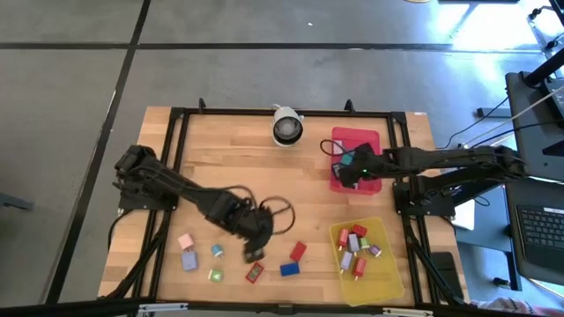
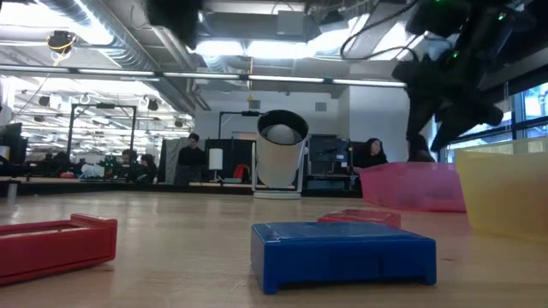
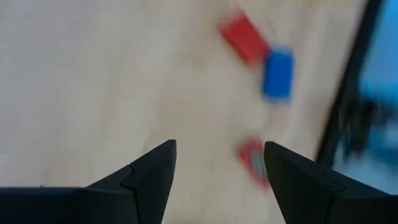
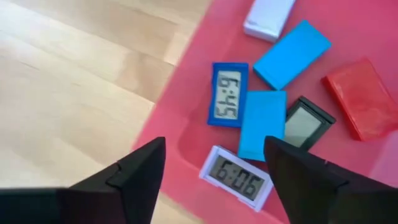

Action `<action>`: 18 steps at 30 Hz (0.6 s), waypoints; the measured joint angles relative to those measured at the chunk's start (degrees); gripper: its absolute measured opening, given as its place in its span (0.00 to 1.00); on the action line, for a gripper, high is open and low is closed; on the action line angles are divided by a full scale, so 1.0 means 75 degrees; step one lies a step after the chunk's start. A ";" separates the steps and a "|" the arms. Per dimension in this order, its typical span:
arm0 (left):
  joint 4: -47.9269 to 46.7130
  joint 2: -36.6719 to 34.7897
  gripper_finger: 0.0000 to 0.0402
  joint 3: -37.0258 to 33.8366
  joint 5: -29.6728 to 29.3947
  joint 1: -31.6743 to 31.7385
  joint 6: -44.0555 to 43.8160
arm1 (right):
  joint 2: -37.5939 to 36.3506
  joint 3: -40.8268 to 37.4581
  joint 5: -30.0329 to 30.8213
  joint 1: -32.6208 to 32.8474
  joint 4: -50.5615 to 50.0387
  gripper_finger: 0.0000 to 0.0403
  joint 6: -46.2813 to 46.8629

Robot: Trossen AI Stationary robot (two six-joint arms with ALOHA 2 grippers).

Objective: Pick & Place Office items
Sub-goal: Put the blue charger adapter into the pink bin

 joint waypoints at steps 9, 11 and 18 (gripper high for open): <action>-0.0629 0.0039 0.60 -0.0296 0.0895 -0.1733 0.3298 | -0.1293 0.0003 -0.0179 0.0240 0.0633 0.69 -0.0076; -0.0640 0.0039 0.60 -0.0511 0.0765 -0.2006 0.3842 | -0.1479 0.0003 -0.0178 0.0387 0.0854 0.69 -0.0148; -0.0585 0.0041 0.60 -0.1337 0.0459 -0.2520 0.3856 | -0.1646 0.0003 -0.0171 0.0838 0.1507 0.70 -0.0291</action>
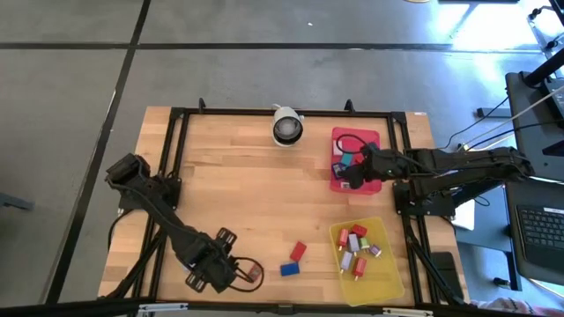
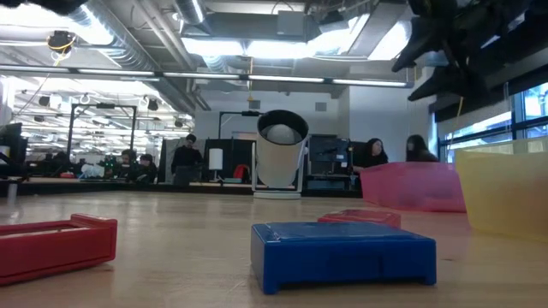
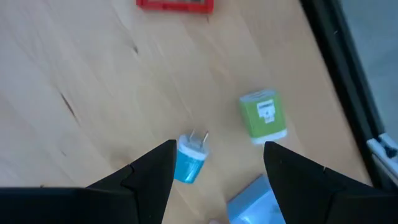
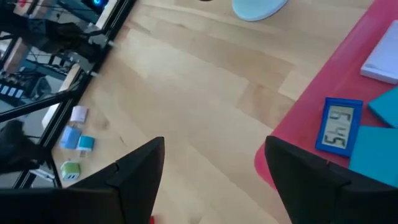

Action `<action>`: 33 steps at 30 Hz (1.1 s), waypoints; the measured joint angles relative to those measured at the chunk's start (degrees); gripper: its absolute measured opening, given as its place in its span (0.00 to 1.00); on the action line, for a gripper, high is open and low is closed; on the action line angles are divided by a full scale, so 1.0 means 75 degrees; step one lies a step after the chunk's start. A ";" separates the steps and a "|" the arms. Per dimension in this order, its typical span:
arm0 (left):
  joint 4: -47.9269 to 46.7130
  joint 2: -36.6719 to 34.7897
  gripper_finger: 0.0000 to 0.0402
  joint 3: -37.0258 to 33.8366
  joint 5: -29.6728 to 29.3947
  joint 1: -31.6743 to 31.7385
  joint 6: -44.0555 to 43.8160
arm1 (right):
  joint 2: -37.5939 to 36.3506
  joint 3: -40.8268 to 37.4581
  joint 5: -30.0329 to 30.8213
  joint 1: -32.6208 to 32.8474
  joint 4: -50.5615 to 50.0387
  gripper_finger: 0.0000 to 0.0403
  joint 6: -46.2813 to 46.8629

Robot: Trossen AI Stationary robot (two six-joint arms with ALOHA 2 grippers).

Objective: Pick & Place Office items
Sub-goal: Put the blue charger adapter into the pink bin

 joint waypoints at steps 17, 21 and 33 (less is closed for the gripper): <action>0.1250 0.0012 0.60 -0.2179 -0.0211 -0.0025 0.0738 | 0.0001 0.0000 0.0263 0.0559 0.0009 0.70 0.0265; 0.1569 0.0012 0.60 -0.2365 -0.0251 0.0045 0.0376 | 0.0003 0.0000 0.0266 0.0584 0.0010 0.70 0.0262; 0.1799 0.0009 0.37 -0.2545 -0.0202 0.0126 -0.0877 | 0.0003 0.0000 0.0405 0.0584 0.0010 0.70 0.0270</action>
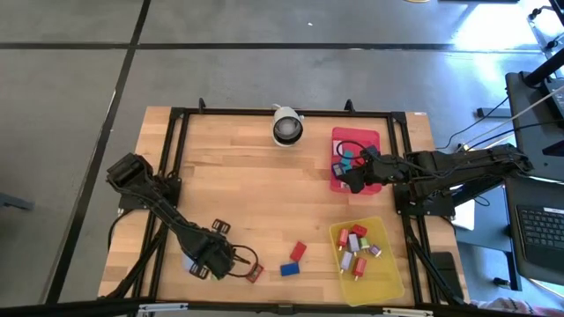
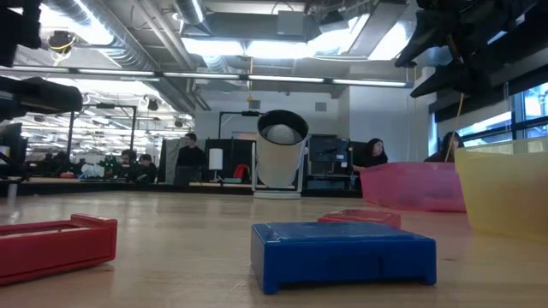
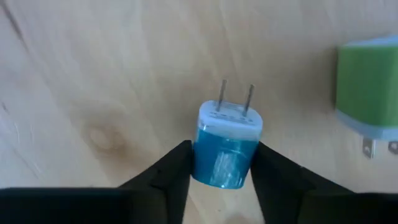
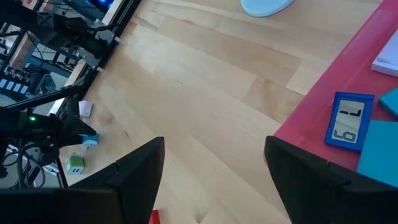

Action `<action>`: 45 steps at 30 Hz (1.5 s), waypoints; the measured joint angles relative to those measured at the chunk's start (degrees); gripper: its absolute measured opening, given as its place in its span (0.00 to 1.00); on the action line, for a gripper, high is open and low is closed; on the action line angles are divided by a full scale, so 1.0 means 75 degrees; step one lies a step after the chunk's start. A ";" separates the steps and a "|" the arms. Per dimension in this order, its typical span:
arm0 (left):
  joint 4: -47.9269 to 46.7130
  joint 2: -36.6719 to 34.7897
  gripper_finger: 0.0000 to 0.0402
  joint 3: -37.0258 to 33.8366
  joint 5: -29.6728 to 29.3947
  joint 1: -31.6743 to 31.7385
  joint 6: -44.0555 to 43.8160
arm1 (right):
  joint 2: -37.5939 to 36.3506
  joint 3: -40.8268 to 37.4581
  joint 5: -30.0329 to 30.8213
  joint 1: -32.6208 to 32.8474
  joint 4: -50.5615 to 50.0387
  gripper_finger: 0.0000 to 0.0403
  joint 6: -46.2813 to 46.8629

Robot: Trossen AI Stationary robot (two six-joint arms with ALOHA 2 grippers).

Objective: Pick & Place Office items
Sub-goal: Put the blue charger adapter into the pink bin

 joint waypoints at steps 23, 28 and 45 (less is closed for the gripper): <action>0.0018 -0.0025 0.32 0.2741 -0.5618 0.0703 -0.2520 | 0.0552 0.0000 -0.0230 0.0856 0.4440 0.70 -0.1842; 0.0239 -0.0032 0.32 0.3547 -0.5782 0.1300 -0.2190 | 0.0995 0.0000 -0.0231 0.1502 0.6114 0.70 -0.4121; 0.5340 -0.0032 0.32 0.4351 -0.5110 0.2336 0.1122 | 0.1568 0.0000 -0.0200 0.2622 0.8013 0.65 -0.7249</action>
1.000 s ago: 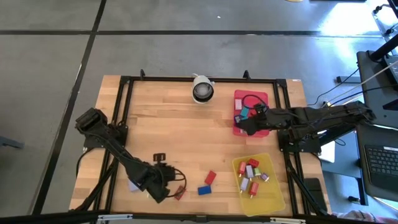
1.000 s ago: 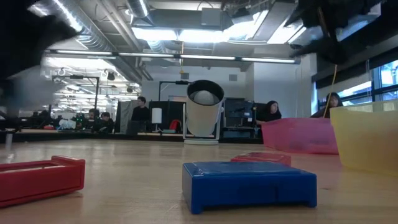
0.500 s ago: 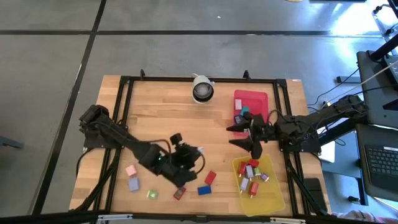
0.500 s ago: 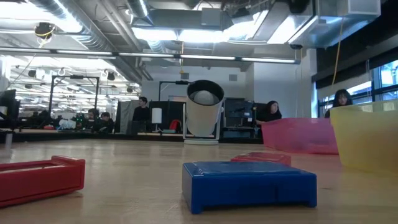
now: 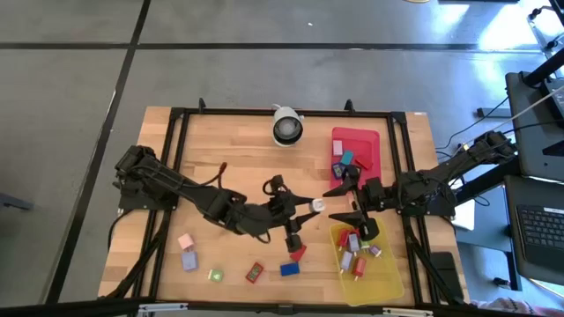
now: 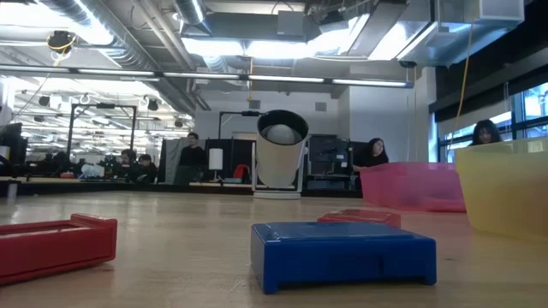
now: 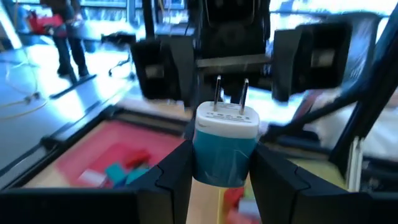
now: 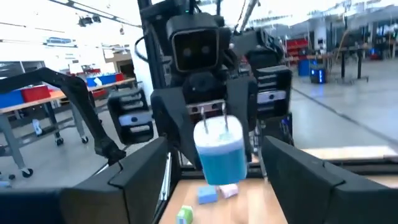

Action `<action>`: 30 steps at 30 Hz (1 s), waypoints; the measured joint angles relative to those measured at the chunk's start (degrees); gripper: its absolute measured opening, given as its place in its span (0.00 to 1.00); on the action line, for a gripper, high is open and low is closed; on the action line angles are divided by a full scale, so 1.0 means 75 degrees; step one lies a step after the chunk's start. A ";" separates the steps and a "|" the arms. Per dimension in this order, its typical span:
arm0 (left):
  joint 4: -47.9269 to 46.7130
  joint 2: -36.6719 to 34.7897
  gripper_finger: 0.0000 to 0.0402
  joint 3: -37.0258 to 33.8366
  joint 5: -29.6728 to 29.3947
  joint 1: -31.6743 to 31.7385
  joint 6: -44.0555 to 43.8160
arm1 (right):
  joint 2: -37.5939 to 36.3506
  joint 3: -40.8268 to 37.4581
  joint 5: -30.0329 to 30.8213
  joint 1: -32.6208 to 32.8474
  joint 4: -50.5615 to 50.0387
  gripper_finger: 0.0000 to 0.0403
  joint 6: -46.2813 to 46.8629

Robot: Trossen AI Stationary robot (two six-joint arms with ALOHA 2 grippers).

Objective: Pick & Place Office items
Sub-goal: Put the blue charger adapter into the pink bin

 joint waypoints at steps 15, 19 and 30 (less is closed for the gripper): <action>0.1269 0.0000 0.32 0.0000 0.1334 0.0560 0.0225 | 0.0000 0.0000 0.0055 0.0038 0.0702 0.65 -0.0604; 0.1424 0.0072 0.32 0.0000 0.1654 0.0673 0.0222 | 0.0002 0.0000 0.0395 0.0037 0.0732 0.65 -0.0578; 0.1846 0.0277 0.32 0.0000 0.2042 0.0980 0.0398 | 0.0012 0.0000 0.0513 0.0029 0.0729 0.59 -0.0166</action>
